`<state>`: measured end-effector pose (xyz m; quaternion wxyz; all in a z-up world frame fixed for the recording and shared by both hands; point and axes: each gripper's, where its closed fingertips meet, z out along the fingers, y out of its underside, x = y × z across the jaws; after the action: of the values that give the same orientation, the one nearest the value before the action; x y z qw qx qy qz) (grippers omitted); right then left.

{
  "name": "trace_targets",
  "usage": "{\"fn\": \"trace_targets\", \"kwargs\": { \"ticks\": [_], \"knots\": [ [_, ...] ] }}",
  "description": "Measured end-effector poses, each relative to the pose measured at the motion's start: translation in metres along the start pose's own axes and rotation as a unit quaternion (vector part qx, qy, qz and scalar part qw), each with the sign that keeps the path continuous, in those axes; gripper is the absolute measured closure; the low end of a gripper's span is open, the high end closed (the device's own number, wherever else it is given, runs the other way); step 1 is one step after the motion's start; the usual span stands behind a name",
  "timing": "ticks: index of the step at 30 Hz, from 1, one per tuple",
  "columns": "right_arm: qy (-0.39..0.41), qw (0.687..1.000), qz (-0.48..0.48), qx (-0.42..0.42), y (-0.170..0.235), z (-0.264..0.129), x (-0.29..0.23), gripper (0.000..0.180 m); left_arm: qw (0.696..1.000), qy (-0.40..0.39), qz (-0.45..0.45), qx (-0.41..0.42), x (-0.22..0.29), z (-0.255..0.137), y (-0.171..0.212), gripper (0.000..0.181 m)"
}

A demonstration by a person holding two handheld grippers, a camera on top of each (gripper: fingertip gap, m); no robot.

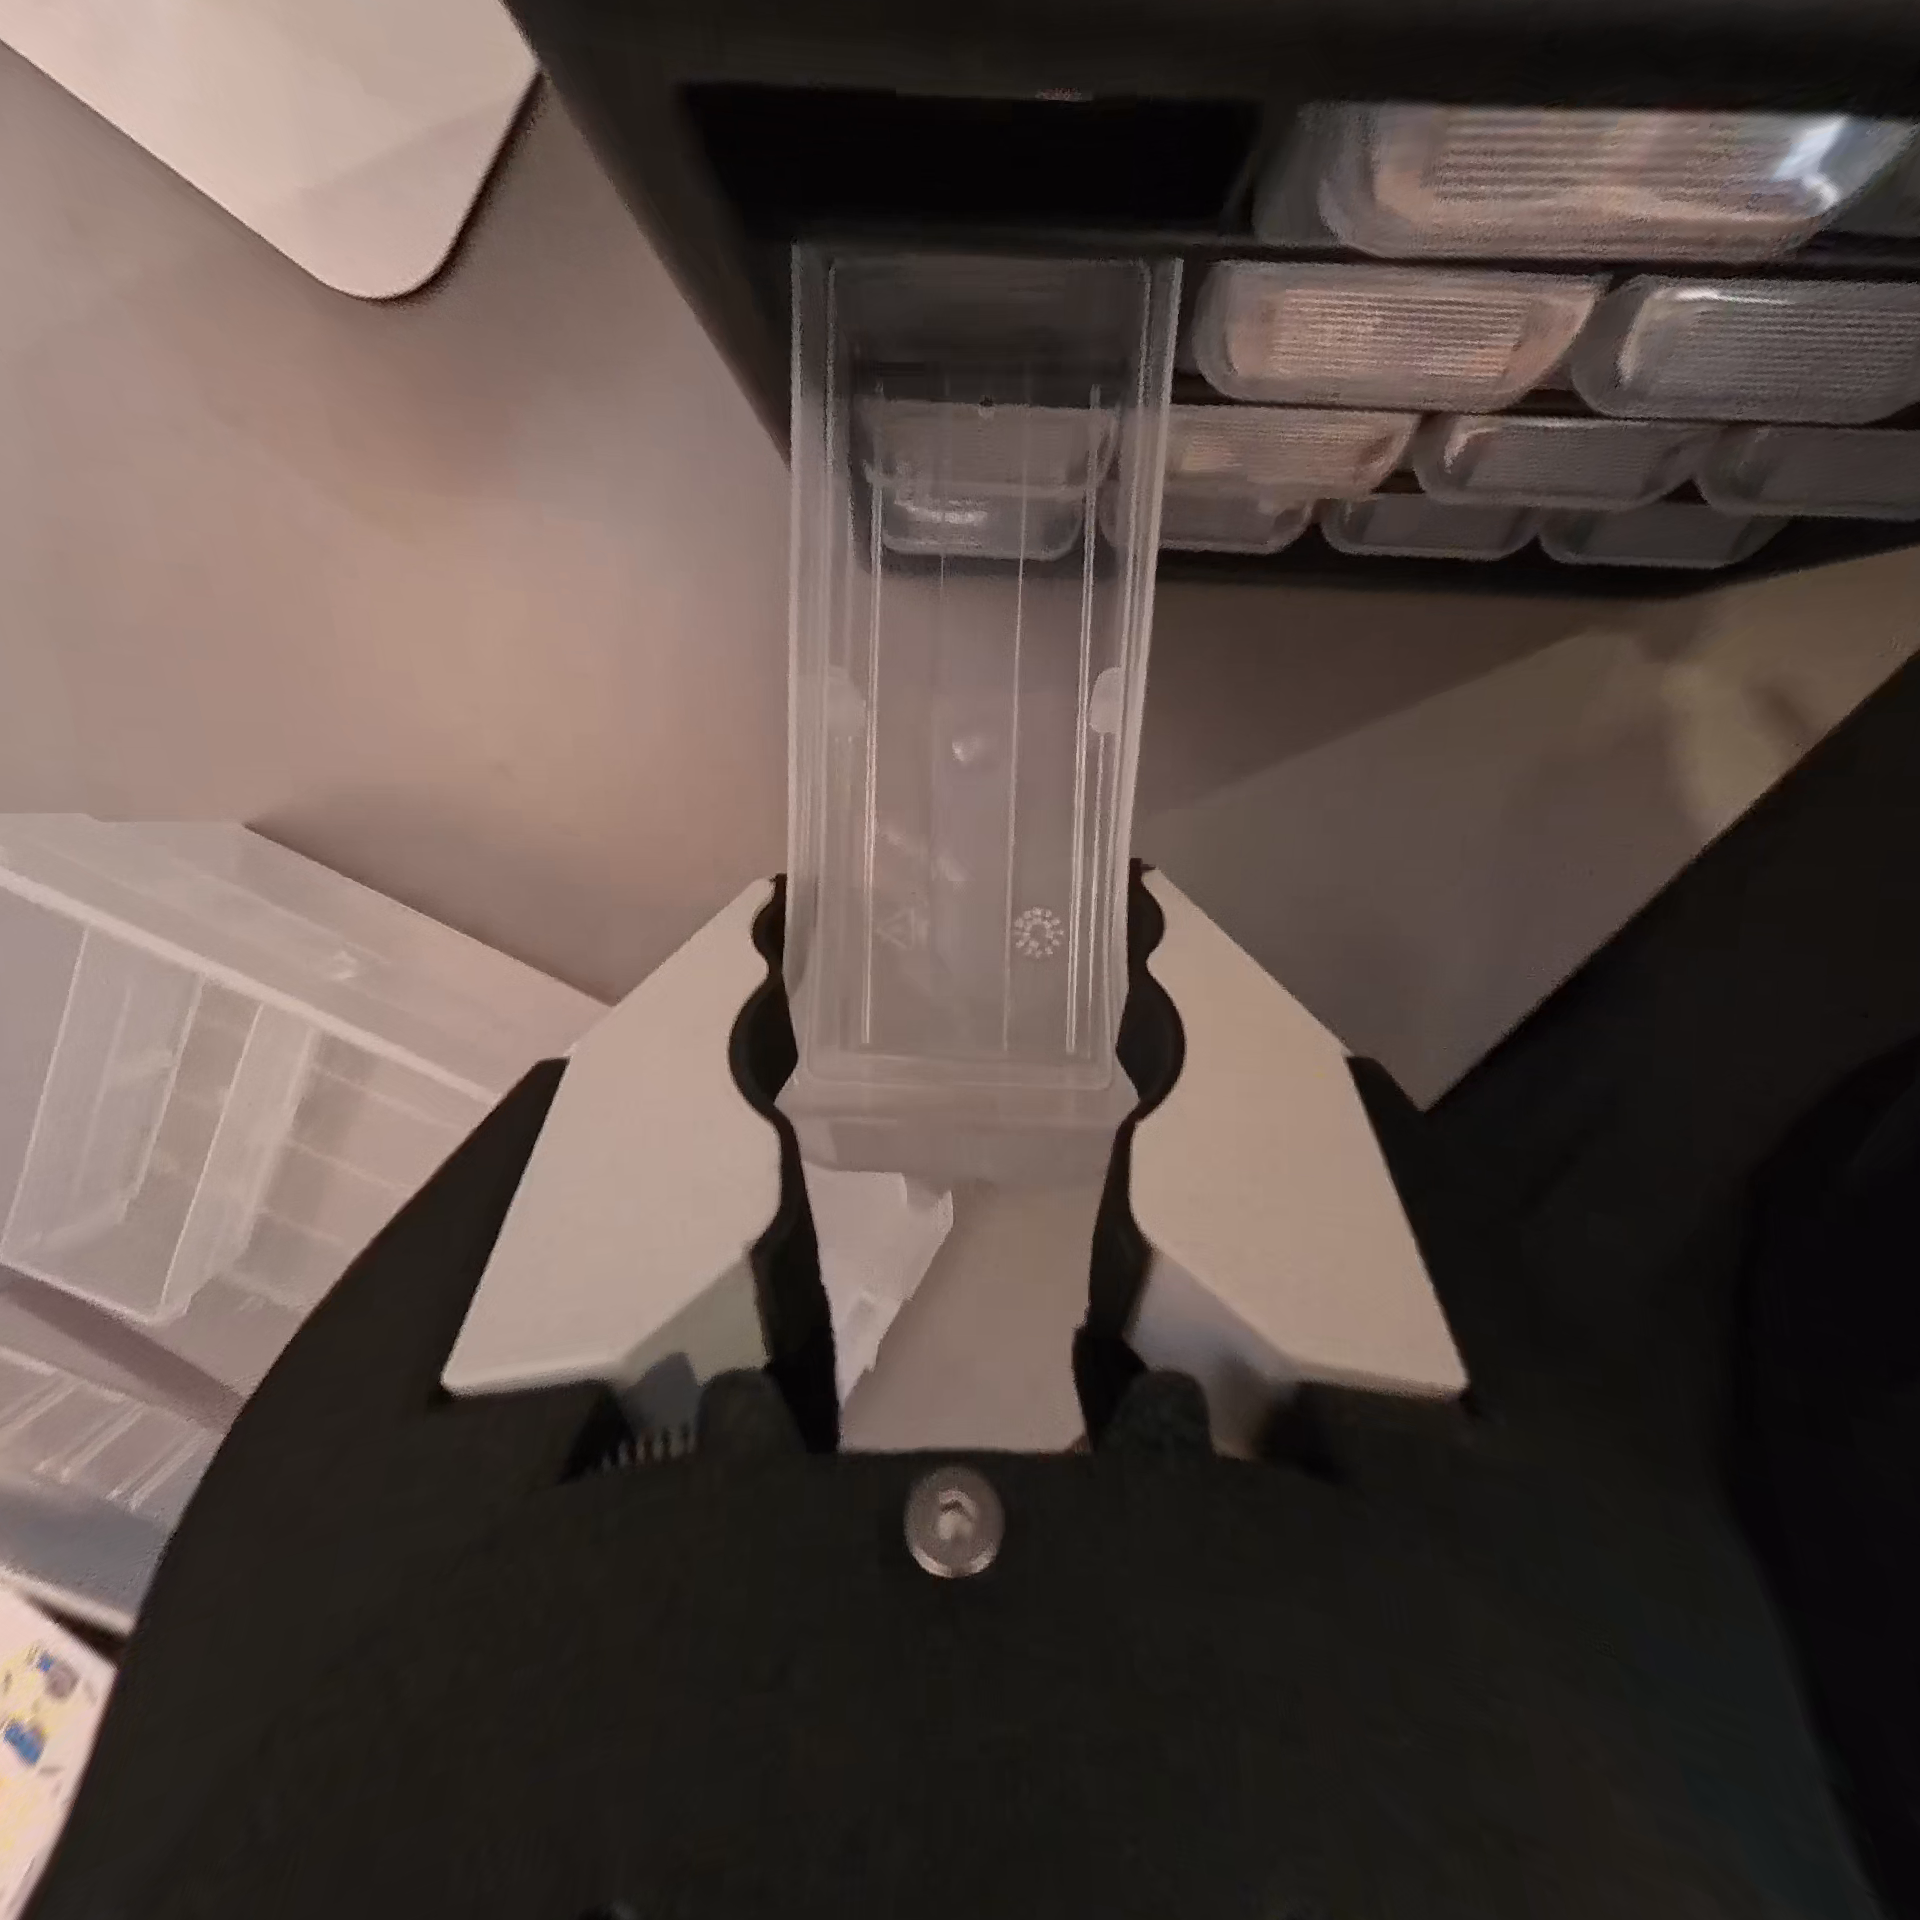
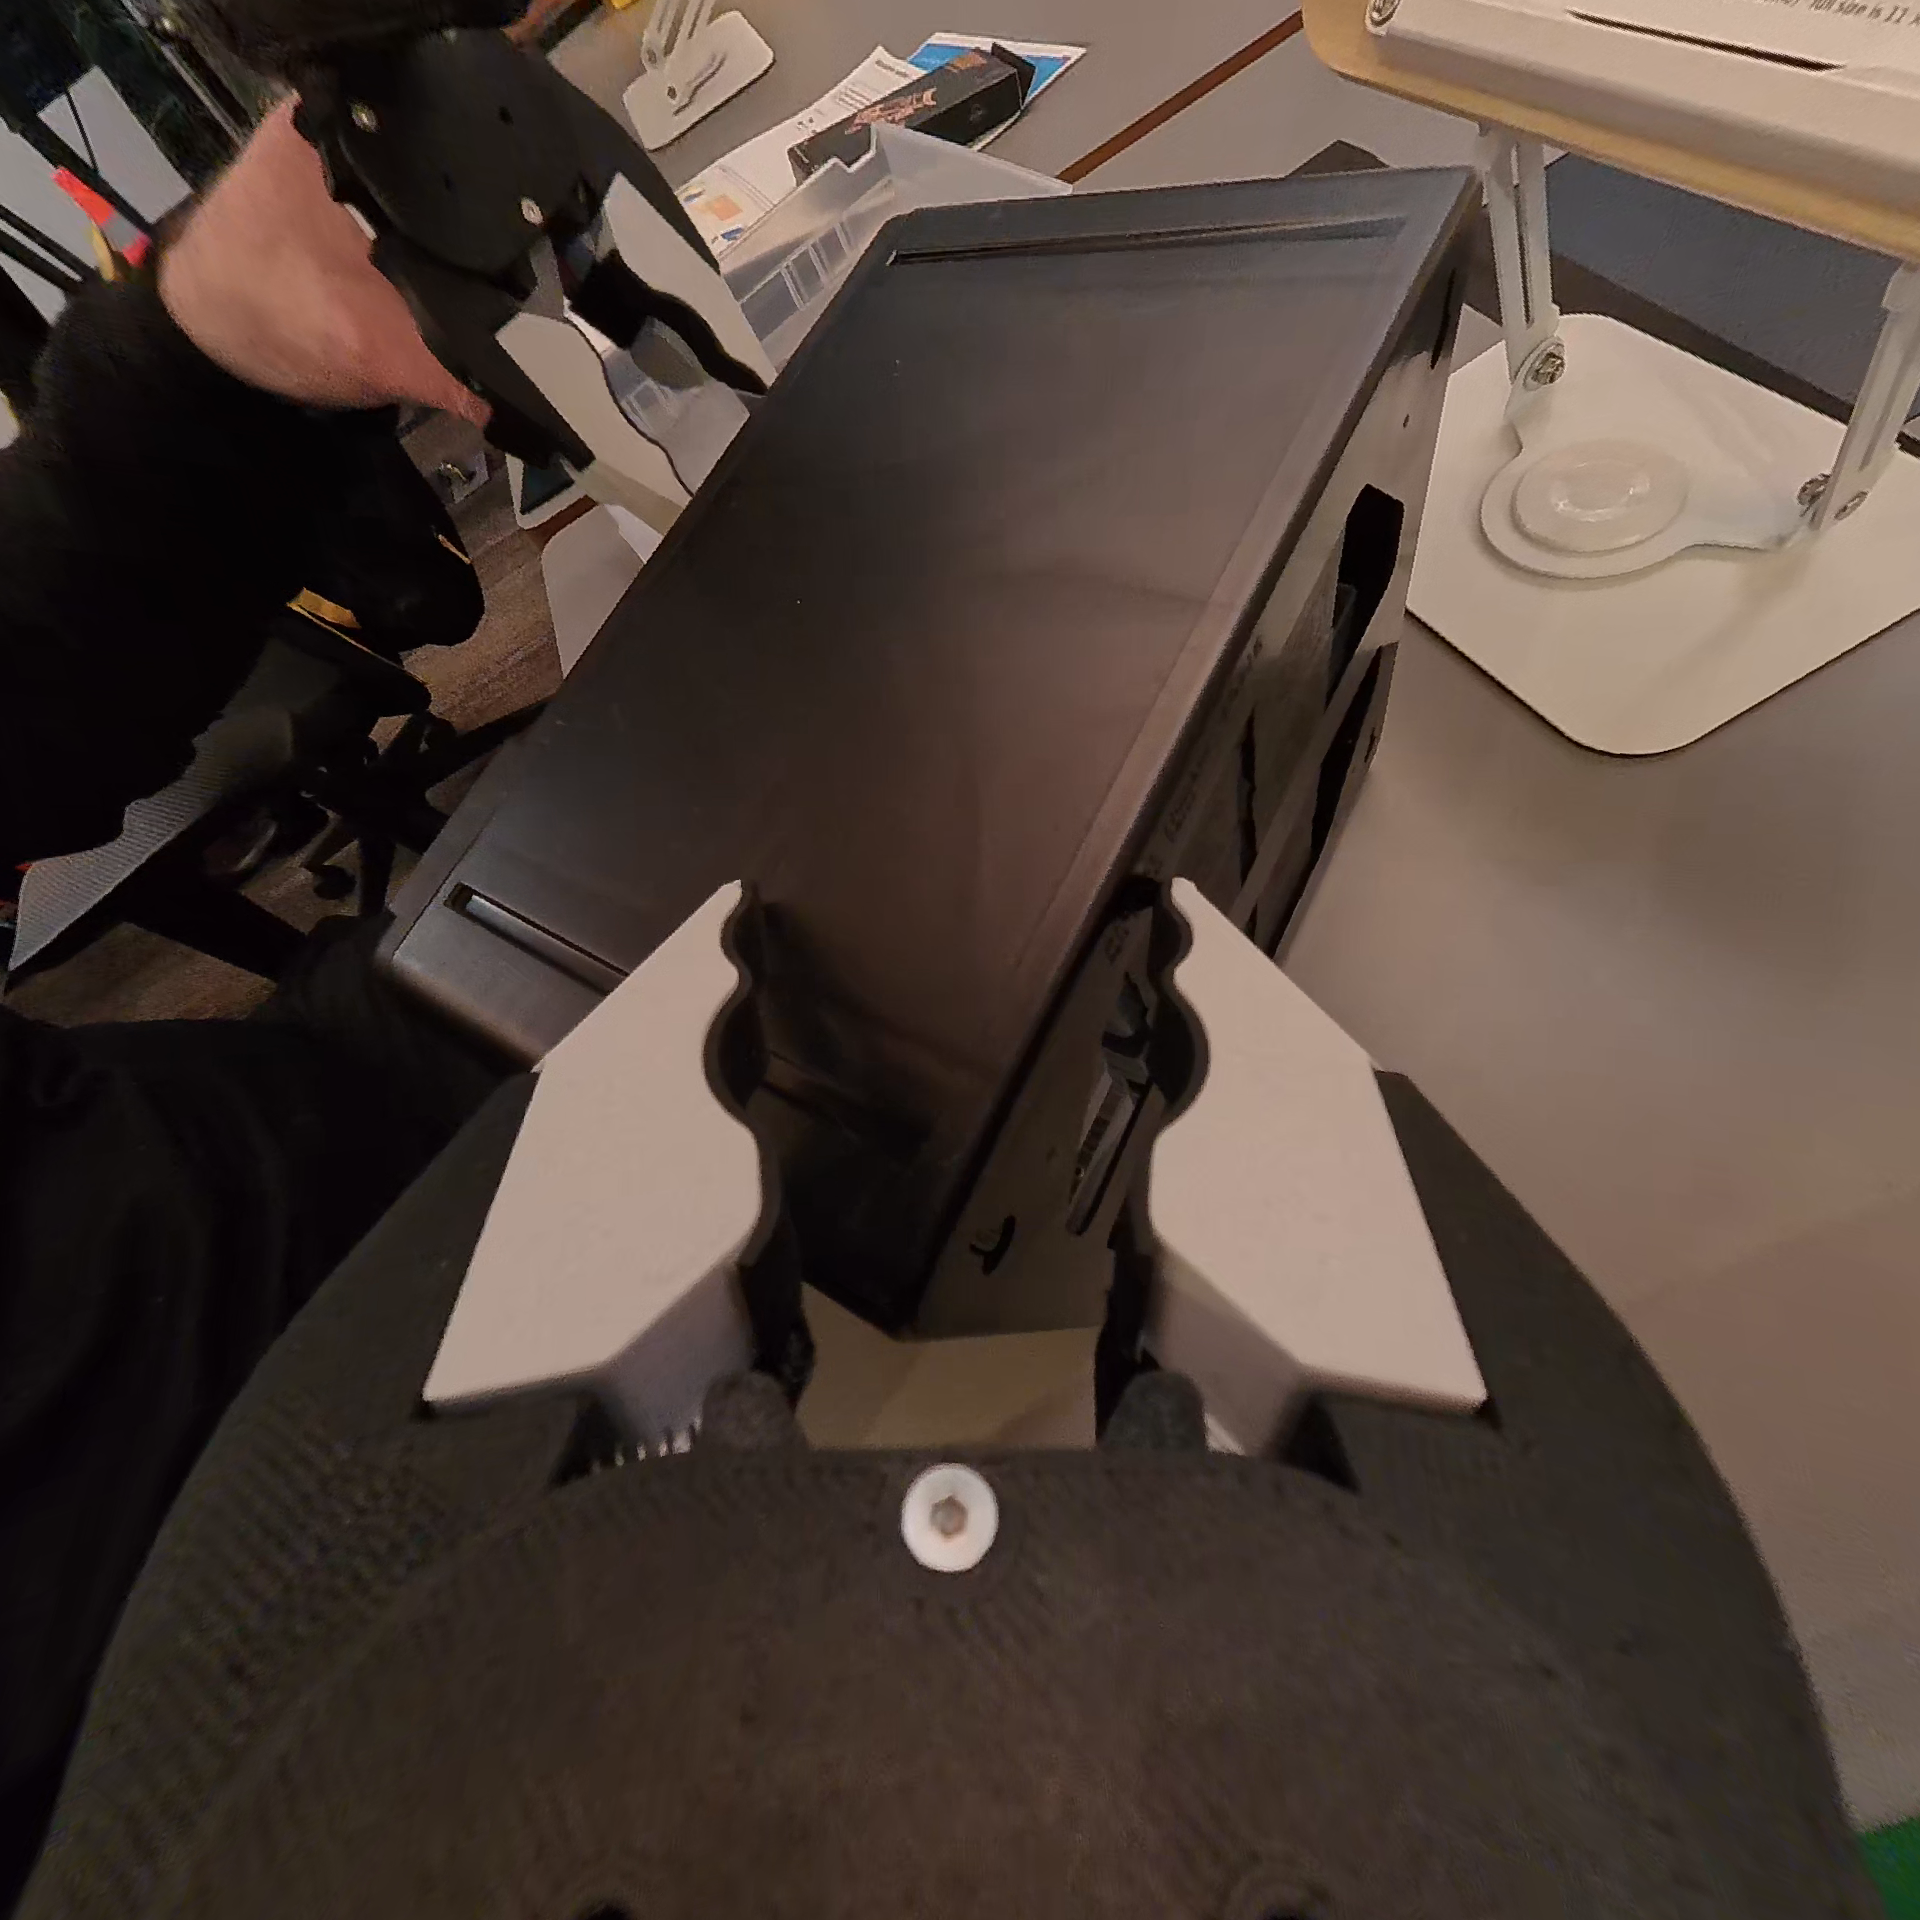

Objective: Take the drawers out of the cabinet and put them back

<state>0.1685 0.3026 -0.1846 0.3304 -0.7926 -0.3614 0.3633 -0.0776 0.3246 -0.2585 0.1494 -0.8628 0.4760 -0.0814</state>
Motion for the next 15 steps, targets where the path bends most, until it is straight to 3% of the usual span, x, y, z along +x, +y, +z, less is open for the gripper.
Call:
{"fn": "trace_targets", "kwargs": {
  "ticks": [9,13,15],
  "knots": [
    [0.003,1.000,-0.002,-0.003,0.000,0.000,0.000,0.106,0.993,-0.048,0.039,0.100,-0.003,0.029,-0.045,0.115],
    [0.000,1.000,0.000,-0.002,0.001,0.000,0.000,0.106,0.988,-0.041,0.075,0.128,0.003,0.020,-0.047,0.087],
    [-0.002,1.000,0.000,-0.001,0.001,0.000,0.000,0.106,0.986,-0.039,0.083,0.140,0.000,0.007,-0.037,0.081]
  ]
}}
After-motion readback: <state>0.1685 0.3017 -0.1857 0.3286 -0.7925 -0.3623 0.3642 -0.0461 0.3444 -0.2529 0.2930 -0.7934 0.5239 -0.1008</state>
